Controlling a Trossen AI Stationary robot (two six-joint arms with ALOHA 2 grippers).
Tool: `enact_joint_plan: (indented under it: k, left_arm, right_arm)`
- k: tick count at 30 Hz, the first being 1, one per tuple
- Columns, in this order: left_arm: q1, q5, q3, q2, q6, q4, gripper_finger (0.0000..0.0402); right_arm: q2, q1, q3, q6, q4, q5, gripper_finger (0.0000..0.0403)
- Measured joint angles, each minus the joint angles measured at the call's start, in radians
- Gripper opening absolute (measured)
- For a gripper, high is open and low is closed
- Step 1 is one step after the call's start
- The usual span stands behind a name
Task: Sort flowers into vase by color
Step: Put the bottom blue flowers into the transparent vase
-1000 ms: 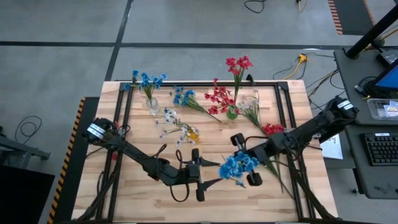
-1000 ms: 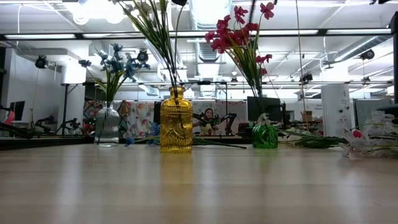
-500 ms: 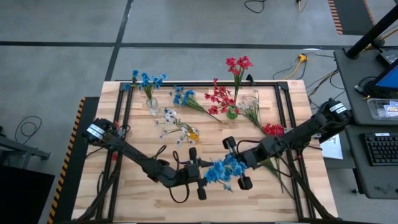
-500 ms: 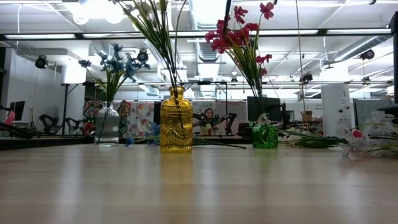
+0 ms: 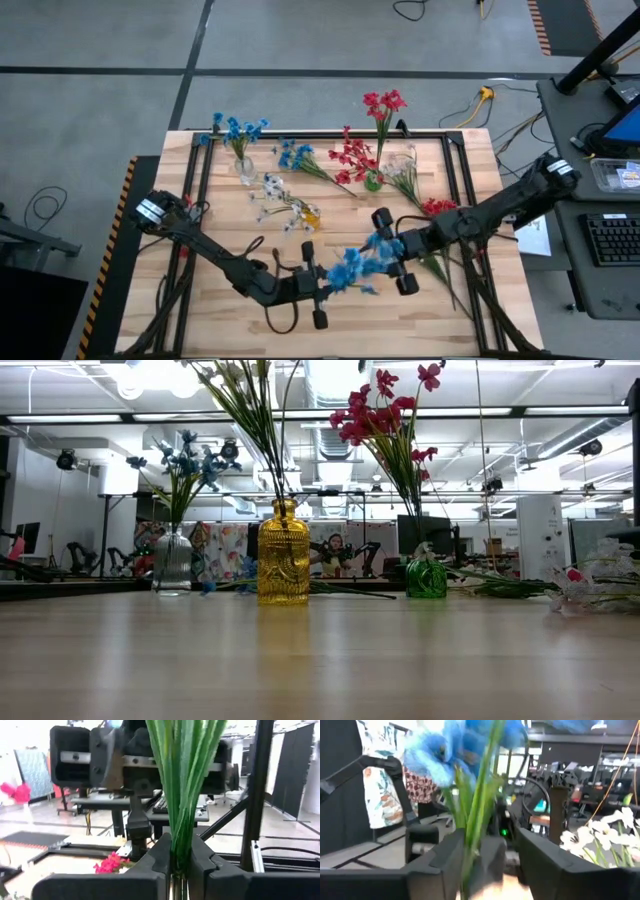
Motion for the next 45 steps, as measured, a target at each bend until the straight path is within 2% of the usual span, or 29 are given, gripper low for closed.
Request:
enact_joint_plan:
  k: [6,13,22,24,28,32,37,41,45]
  left_arm:
    - [-0.038,0.001,0.000,-0.088,0.103,-0.012,0.0004]
    - [-0.059,-0.025,0.000,-0.265,0.184,-0.151,0.0004]
    - [-0.053,-0.216,-0.001,-0.533,0.324,-0.394,0.0005]
    - [-0.053,-0.260,-0.001,-0.591,0.361,-0.431,0.0005]
    - [-0.049,-0.280,-0.001,-0.703,0.403,-0.494,0.0005]
    - [-0.013,-0.286,-0.006,-0.796,0.418,-0.599,0.0005]
    - [0.079,-0.289,-0.062,-0.921,0.417,-0.647,0.0005]
    - [0.171,-0.277,-0.154,-1.037,0.389,-0.657,0.0005]
    - [0.284,-0.218,-0.278,-1.159,0.294,-0.635,0.0004]
  right_arm:
    - [-0.141,0.000,0.000,0.030,-0.230,0.002,0.0210]
    - [-0.202,0.000,0.000,0.087,-0.418,0.002,0.0215]
    - [-0.159,0.000,0.000,0.087,-0.424,0.004,0.0215]
    - [-0.147,-0.001,0.000,0.087,-0.422,0.033,0.0215]
    - [-0.124,-0.003,0.000,0.084,-0.422,0.083,0.0214]
    - [-0.117,-0.002,0.000,0.068,-0.418,0.087,0.0215]
    - [-0.117,-0.002,0.000,0.060,-0.418,0.089,0.0215]
    - [-0.117,-0.003,0.000,0.058,-0.418,0.103,0.0215]
    - [-0.117,-0.003,0.000,0.049,-0.417,0.106,0.0214]
